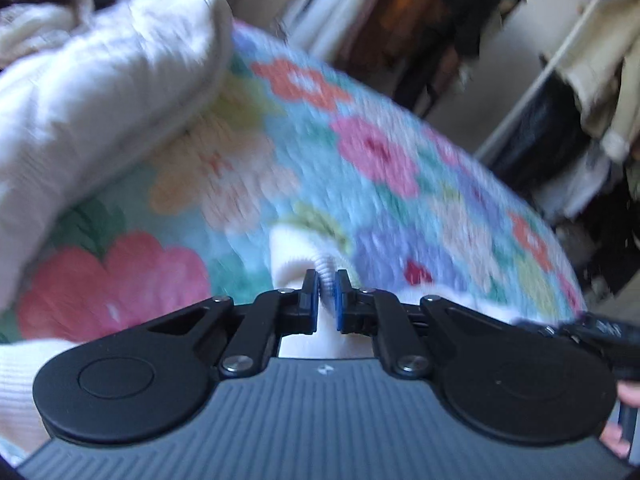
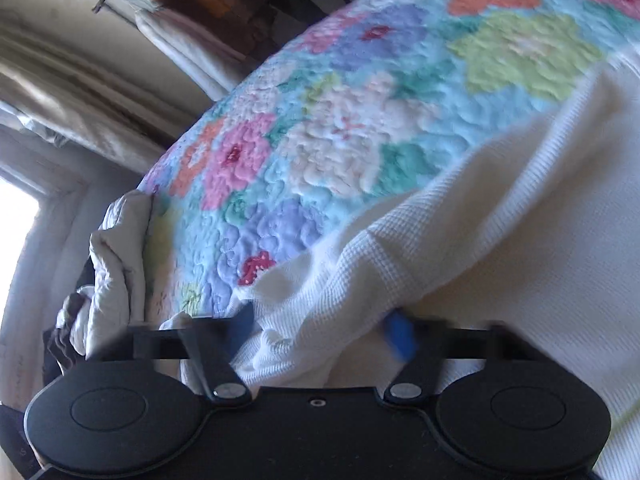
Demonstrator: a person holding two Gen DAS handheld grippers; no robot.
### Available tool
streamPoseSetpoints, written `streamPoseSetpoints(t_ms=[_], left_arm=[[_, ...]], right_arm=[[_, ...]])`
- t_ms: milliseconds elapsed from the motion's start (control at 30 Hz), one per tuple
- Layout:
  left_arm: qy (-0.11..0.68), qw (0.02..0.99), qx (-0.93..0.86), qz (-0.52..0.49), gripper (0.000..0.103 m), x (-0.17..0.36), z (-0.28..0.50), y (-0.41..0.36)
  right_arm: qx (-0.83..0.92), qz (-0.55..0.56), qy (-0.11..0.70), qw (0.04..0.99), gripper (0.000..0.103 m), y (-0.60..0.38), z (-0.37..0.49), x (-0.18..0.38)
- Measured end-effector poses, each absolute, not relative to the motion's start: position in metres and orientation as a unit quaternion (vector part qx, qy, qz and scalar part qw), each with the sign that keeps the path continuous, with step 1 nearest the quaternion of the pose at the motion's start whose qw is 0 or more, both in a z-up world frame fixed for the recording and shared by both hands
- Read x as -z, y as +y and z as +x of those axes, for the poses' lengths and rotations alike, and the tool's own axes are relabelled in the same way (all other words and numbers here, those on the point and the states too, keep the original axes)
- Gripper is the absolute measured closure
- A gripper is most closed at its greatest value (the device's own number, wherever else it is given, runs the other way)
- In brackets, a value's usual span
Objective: Fold clothes
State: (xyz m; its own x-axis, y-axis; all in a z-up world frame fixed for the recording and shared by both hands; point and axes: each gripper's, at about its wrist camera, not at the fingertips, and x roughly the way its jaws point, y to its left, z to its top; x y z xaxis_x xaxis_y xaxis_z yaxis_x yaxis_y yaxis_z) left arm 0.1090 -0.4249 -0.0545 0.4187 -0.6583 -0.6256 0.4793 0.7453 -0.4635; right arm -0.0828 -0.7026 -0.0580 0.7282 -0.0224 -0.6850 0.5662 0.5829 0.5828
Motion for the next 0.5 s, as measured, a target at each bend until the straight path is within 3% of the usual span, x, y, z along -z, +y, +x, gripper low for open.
streamPoseSetpoints(t_ms=[33,100,200,500], left_arm=[[0.418,0.836,0.339,-0.102,0.095,0.057,0.109,-0.429],[0.398,0.851,0.332,-0.079,0.101,0.057,0.105,-0.437],[0.329,0.891,0.312,-0.037,0.101,0.043,0.094,-0.447],[0.214,0.929,0.263,-0.145,0.101,0.024,0.094,-0.415]], right_arm=[[0.18,0.386,0.33,0.843,0.091,-0.702,-0.075,0.052],[0.191,0.284,0.335,0.878,0.095,-0.708,-0.059,0.036],[0.215,0.152,0.29,0.92,0.095,-0.724,-0.048,0.011],[0.215,0.336,0.169,0.901,0.096,-0.826,-0.05,0.024]])
